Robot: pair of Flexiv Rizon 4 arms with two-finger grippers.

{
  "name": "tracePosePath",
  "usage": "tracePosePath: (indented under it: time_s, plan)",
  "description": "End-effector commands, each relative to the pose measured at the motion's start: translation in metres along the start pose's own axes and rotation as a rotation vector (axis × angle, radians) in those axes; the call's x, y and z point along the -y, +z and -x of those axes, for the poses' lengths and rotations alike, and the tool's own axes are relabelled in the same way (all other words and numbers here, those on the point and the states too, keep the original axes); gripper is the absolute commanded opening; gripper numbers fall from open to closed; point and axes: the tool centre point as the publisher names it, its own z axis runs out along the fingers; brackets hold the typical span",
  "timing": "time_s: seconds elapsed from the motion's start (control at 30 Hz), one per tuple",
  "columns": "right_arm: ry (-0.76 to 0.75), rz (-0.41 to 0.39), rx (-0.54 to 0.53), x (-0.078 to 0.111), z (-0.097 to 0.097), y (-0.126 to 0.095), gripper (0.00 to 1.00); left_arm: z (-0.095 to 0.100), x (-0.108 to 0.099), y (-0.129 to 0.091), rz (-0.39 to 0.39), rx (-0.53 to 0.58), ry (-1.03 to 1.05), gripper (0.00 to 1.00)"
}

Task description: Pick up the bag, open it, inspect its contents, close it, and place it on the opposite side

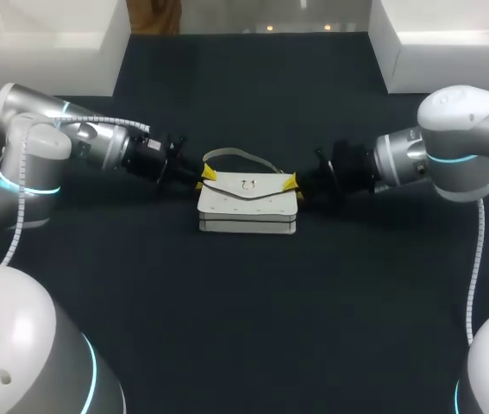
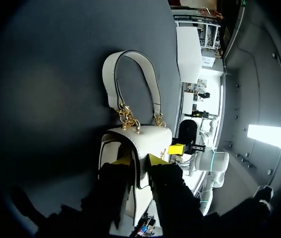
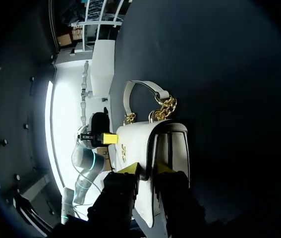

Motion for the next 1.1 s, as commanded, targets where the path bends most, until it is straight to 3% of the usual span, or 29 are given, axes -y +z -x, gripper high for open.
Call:
tracePosePath:
  time_s: [0.03, 0.13, 0.43, 0.5, 0.57, 0.6, 0.87, 0.9, 0.93, 0.97, 1.0, 1.1]
  plan:
    - [0.003, 0.006, -0.007, 0.0, -0.002, 0.001, 0.47, -0.002, -0.009, 0.0, -0.02, -0.007, 0.01, 0.4]
    - [0.006, 0.013, -0.014, 0.0, -0.003, -0.002, 0.49, -0.003, -0.011, -0.002, -0.024, -0.018, 0.015, 0.47]
    - [0.013, 0.01, -0.023, -0.001, -0.003, 0.002, 0.33, 0.001, -0.007, 0.003, -0.036, -0.015, 0.001, 0.33]
    - [0.016, 0.006, -0.02, -0.001, -0.002, 0.004, 0.25, 0.003, -0.005, 0.003, -0.047, -0.012, -0.007, 0.22]
    - [0.02, 0.004, -0.02, -0.002, 0.0, 0.005, 0.0, 0.003, -0.004, 0.003, -0.047, -0.015, -0.011, 0.05]
    - [0.023, 0.007, -0.021, -0.002, 0.0, 0.005, 0.0, 0.004, -0.004, 0.003, -0.051, -0.015, -0.012, 0.0]
    - [0.018, 0.016, -0.026, 0.001, -0.003, -0.001, 0.0, 0.0, -0.009, -0.004, -0.046, -0.015, -0.008, 0.02]
    - [0.018, 0.017, -0.026, 0.001, -0.004, -0.003, 0.0, -0.001, -0.01, -0.005, -0.044, -0.015, -0.006, 0.29]
    - [0.018, 0.018, -0.026, 0.001, -0.005, -0.003, 0.17, -0.002, -0.011, -0.006, -0.044, -0.015, -0.004, 0.78]
    - [0.019, 0.022, -0.024, 0.002, -0.005, -0.005, 0.44, -0.004, -0.013, -0.008, -0.042, -0.016, 0.001, 1.0]
    - [0.02, 0.026, -0.018, 0.004, -0.006, -0.007, 1.0, -0.007, -0.016, -0.011, -0.041, -0.016, 0.007, 1.0]
    - [0.018, 0.036, -0.008, 0.008, -0.008, -0.012, 1.0, -0.011, -0.022, -0.019, -0.031, -0.02, 0.017, 1.0]
